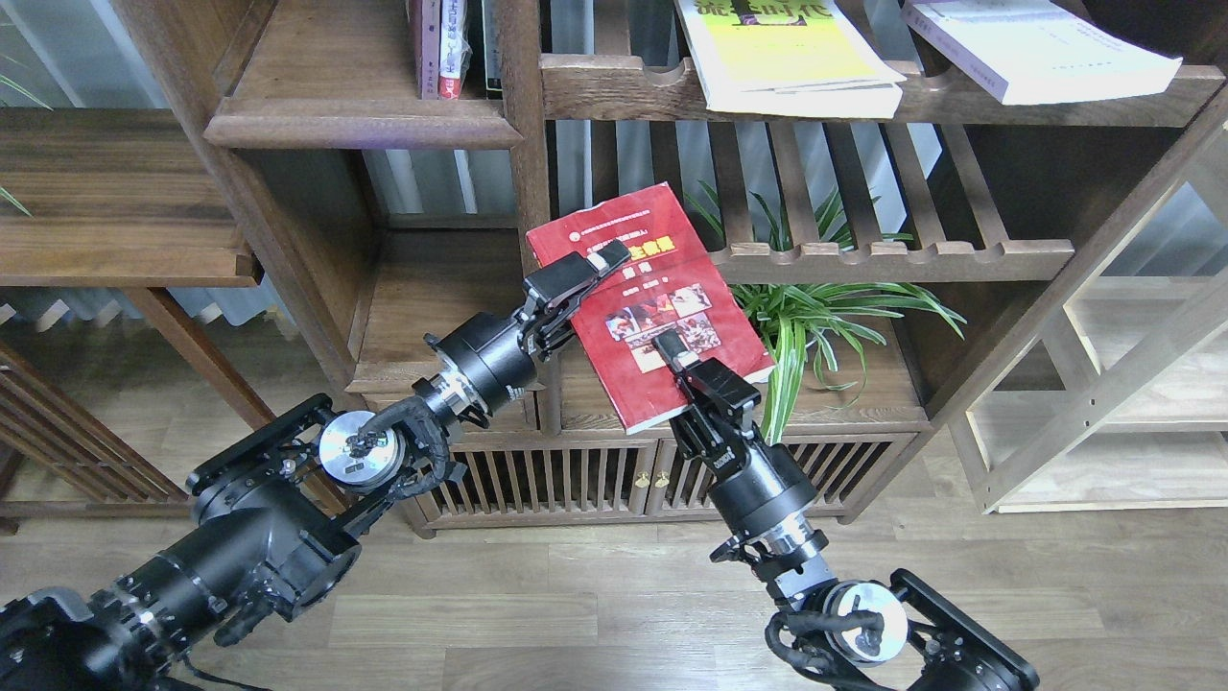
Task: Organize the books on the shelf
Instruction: 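Grasp the red book's edge with the left gripper beside the right gripper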
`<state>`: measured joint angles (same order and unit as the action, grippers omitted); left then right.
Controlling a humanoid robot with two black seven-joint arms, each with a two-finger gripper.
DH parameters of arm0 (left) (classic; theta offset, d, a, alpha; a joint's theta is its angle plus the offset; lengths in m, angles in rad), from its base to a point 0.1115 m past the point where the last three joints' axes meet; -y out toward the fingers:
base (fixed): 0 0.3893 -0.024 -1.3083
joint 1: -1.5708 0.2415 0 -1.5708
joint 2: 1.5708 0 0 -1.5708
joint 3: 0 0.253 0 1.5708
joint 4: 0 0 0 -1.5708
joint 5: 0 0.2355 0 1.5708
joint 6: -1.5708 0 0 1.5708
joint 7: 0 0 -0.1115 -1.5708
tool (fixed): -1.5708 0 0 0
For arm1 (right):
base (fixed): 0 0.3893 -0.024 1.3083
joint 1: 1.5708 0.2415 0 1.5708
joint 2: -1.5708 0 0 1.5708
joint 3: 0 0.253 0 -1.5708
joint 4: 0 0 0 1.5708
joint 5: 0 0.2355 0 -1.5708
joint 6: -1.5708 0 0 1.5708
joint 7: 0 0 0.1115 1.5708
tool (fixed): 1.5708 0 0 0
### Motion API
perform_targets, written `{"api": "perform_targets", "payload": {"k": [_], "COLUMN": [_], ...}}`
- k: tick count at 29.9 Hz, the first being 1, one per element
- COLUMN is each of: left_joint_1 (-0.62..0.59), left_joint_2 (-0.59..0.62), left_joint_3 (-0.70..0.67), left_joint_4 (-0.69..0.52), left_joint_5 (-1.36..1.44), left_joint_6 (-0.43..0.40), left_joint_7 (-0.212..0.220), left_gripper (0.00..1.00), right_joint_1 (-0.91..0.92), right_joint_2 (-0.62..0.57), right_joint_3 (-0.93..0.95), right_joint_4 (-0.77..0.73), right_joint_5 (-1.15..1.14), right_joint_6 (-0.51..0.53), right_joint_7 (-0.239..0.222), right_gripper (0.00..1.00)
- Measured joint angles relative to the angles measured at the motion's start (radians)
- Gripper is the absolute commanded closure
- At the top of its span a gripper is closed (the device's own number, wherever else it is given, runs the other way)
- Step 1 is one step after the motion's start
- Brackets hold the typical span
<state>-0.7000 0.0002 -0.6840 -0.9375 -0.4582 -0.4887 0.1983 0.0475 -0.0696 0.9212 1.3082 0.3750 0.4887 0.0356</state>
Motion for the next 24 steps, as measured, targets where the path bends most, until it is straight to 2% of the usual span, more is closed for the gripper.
{"api": "perform_targets", "payload": {"k": [2,5,9,13,16,22,24], "left_joint_1": [0.007,0.024,0.047,0.065,0.068,0.067,0.066], "left_joint_2": [0.0,0.0,-0.001,0.0,0.0,0.0,0.0], "left_joint_3": [0.0,0.0,0.0,0.001,0.001,0.002,0.002], "left_joint_4": [0.0,0.005,0.006,-0.002,-0.007,-0.01,-0.012], "left_joint_5": [0.001,0.002,0.003,0.005,0.013,0.027,0.032], "left_joint_6": [0.0,0.0,0.0,0.0,0.0,0.0,0.0], "left_joint_7": [0.0,0.003,0.004,0.002,0.002,0.003,0.003], "left_gripper": [0.98,0.99,1.0,1.0,1.0,1.0,1.0], "right_joint_1": [0.0,0.0,0.0,0.0,0.0,0.015,0.022], "right_joint_2": [0.0,-0.001,-0.003,-0.005,-0.006,-0.021,-0.023], "right_joint_3": [0.0,-0.002,-0.002,-0.001,0.011,0.03,0.039], "right_joint_4": [0.0,0.0,0.0,0.0,0.0,-0.003,-0.003], "right_joint_5": [-0.002,-0.004,-0.005,-0.012,-0.018,-0.022,-0.028], "right_joint_6": [0.0,0.0,0.0,0.0,0.0,0.0,0.0], "right_joint_7": [-0.001,-0.003,-0.003,-0.003,-0.002,-0.001,-0.001], "right_gripper": [0.88,0.88,0.78,0.76,0.64,0.33,0.29]}}
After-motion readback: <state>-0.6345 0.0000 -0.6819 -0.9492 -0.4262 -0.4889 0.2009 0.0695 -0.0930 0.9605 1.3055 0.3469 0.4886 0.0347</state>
